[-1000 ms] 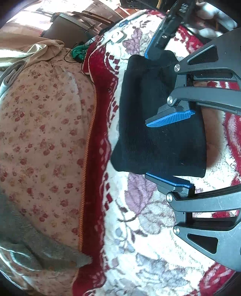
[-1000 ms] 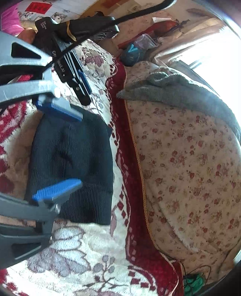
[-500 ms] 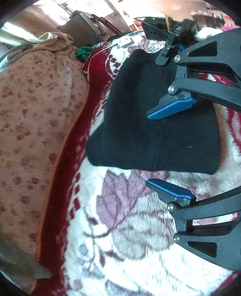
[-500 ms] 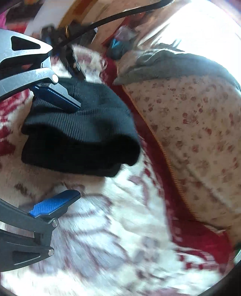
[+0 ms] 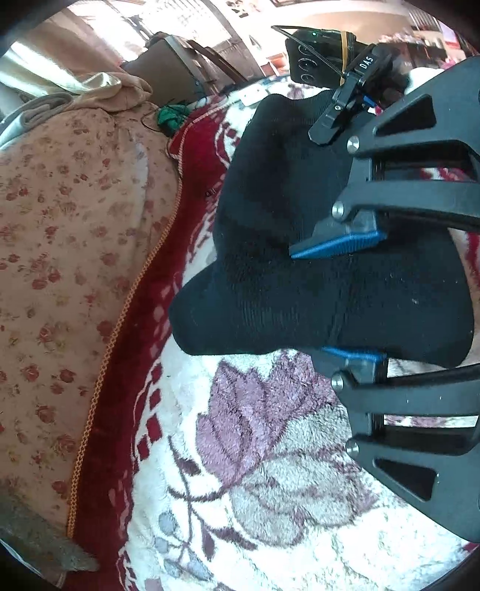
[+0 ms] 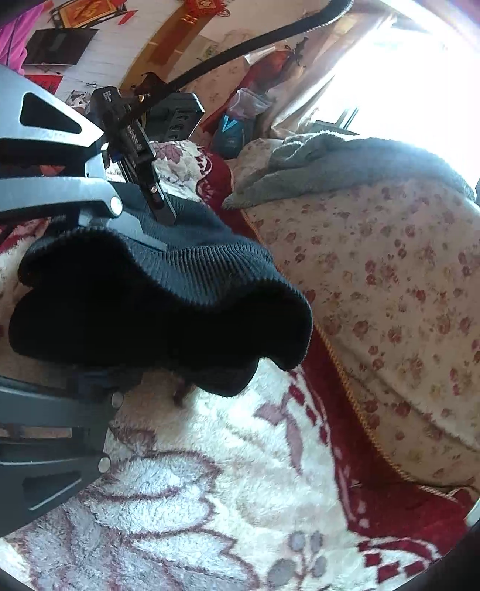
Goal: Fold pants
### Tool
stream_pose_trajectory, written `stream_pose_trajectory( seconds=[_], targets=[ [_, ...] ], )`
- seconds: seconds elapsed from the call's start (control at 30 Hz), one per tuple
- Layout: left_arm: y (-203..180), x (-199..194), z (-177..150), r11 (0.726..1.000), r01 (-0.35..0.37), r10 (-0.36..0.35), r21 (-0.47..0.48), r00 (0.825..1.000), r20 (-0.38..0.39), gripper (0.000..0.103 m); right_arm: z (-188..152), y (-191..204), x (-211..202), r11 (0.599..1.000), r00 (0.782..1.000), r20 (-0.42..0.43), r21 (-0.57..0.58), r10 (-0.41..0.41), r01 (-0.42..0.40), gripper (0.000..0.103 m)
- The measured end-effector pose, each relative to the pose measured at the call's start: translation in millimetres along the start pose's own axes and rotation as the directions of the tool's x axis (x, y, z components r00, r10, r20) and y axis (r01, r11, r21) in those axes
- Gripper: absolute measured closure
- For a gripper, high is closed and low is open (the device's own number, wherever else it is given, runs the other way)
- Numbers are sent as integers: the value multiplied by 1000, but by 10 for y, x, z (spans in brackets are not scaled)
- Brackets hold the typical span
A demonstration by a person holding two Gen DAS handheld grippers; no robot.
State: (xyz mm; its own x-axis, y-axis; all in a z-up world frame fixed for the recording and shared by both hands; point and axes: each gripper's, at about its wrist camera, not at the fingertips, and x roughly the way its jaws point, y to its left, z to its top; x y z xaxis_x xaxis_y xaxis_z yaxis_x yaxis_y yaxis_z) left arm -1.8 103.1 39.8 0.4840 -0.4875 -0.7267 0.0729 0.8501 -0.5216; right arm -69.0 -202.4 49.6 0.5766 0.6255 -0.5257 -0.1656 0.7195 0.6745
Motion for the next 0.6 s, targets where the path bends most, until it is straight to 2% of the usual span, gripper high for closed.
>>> stream_pose_trajectory(
  seconds=[0.17, 0.33, 0.5, 0.6],
  targets=[
    [29, -366, 25, 999, -50, 49, 11, 996, 73, 67, 67, 312, 5, 998, 999, -15, -46, 41, -42, 58],
    [273, -877, 58, 993, -116, 118, -17, 984, 137, 67, 108, 717, 234, 989, 993, -45, -91, 112, -115, 59],
    [611, -1381, 10, 970, -237, 243, -54, 946, 213, 67, 55, 1161, 687, 972, 976, -105, -117, 190, -202, 59],
    [868, -1561, -32, 953, -288, 302, -94, 926, 225, 67, -27, 1417, 1036, 963, 963, -151, -117, 224, -243, 59]
  ],
)
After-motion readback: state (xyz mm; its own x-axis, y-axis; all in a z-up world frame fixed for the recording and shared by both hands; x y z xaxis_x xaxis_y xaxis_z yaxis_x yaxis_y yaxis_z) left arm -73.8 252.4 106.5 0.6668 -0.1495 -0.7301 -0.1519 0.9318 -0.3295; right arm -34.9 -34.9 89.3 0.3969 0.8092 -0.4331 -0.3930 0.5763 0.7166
